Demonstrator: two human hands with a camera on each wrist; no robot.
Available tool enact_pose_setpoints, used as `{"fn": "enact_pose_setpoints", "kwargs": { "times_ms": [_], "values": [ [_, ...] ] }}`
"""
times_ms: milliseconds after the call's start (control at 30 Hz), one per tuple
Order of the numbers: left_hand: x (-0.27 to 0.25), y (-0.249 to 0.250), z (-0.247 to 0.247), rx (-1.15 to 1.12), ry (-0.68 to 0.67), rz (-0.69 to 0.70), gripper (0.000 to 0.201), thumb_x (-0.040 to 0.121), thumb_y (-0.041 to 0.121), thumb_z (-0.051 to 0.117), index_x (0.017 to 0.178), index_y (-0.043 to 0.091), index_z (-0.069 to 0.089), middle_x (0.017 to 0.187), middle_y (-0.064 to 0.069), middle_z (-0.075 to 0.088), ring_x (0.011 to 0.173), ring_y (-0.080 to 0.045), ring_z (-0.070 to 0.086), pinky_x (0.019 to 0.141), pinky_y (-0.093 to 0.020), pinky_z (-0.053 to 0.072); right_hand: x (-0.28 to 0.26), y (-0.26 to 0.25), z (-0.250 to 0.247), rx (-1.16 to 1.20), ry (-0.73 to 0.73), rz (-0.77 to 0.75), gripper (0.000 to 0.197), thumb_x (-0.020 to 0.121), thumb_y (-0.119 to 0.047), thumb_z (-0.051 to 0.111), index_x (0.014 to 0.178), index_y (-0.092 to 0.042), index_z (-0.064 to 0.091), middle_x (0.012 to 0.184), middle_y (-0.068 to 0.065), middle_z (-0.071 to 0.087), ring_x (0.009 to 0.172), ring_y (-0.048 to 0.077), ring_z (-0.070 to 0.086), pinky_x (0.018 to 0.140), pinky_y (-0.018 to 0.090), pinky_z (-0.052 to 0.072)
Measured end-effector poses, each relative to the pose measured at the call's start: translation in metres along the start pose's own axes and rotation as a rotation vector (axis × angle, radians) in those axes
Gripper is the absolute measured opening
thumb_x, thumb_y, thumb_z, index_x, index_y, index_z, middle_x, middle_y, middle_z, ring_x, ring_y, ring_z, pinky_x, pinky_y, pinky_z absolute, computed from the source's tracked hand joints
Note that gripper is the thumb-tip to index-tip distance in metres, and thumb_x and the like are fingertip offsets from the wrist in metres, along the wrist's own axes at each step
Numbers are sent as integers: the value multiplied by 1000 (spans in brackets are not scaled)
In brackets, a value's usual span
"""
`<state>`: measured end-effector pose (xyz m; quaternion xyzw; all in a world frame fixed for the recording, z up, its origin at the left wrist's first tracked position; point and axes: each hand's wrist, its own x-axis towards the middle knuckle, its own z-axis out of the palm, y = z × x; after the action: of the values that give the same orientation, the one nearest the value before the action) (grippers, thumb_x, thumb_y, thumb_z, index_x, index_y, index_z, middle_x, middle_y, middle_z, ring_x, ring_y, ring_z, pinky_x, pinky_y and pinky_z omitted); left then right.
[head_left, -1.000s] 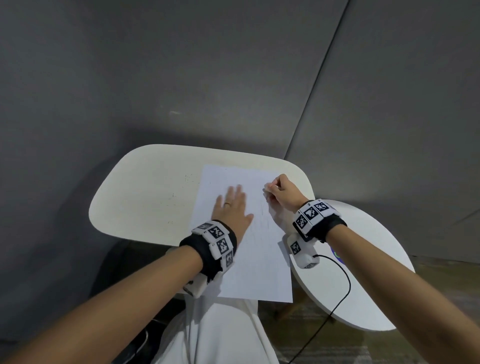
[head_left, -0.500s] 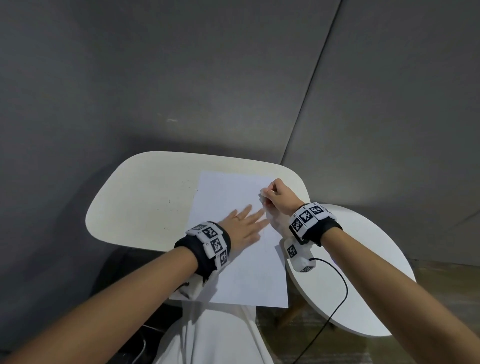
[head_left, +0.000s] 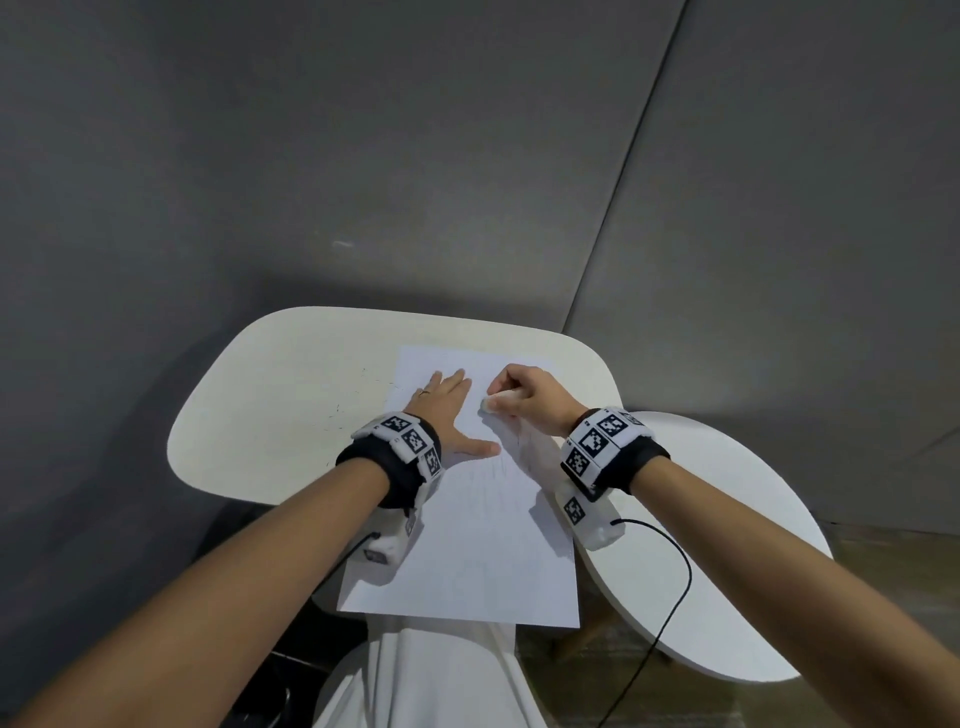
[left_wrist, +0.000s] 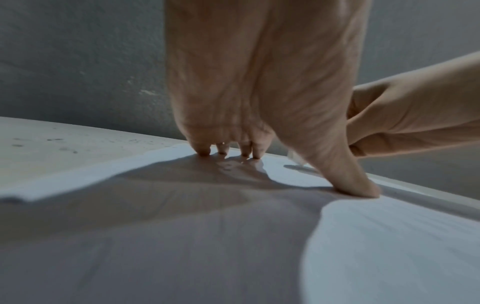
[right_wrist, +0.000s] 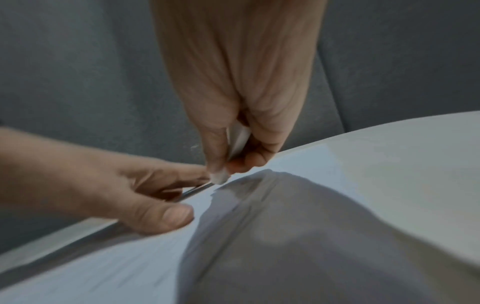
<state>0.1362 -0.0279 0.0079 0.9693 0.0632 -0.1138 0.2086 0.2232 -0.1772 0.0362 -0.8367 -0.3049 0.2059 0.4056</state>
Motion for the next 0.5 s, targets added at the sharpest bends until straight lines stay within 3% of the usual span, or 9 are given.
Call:
{"fn": "enact_pose_setpoints", "kwargs": {
  "times_ms": [100, 200, 333, 500],
  "values": [
    [3, -4, 4, -16, 39, 10, 112, 75, 66, 65, 155, 15, 6, 162, 0, -3, 149, -26, -6, 120, -46, 5, 6, -7, 12, -188, 23, -46, 12, 80, -3, 61, 77, -11, 53, 94, 16, 68, 89, 28, 65, 73, 28, 49],
    [4, -3, 8, -61, 77, 5, 113, 72, 65, 68, 155, 17, 10, 162, 2, -1, 149, -24, -5, 120, -47, 5, 9, -19, 13, -347, -170, -79, 14, 79, -1, 62, 75, -11, 52, 99, 18, 69, 94, 30, 64, 82, 38, 52],
    [2, -2, 7, -58, 68, 5, 111, 74, 63, 68, 155, 16, 8, 162, 1, -2, 149, -24, -6, 120, -47, 4, 18, -19, 10, -395, -47, -71, 29, 81, -1, 60, 65, -18, 42, 101, 19, 68, 97, 31, 63, 80, 35, 50],
    [-1, -2, 8, -54, 61, 10, 111, 75, 64, 66, 155, 15, 7, 162, 1, -4, 149, -24, -8, 118, -48, 2, 10, -20, 9, -377, -189, -24, 26, 78, -6, 66, 66, -18, 47, 100, 15, 70, 92, 27, 64, 76, 32, 49]
  ]
}}
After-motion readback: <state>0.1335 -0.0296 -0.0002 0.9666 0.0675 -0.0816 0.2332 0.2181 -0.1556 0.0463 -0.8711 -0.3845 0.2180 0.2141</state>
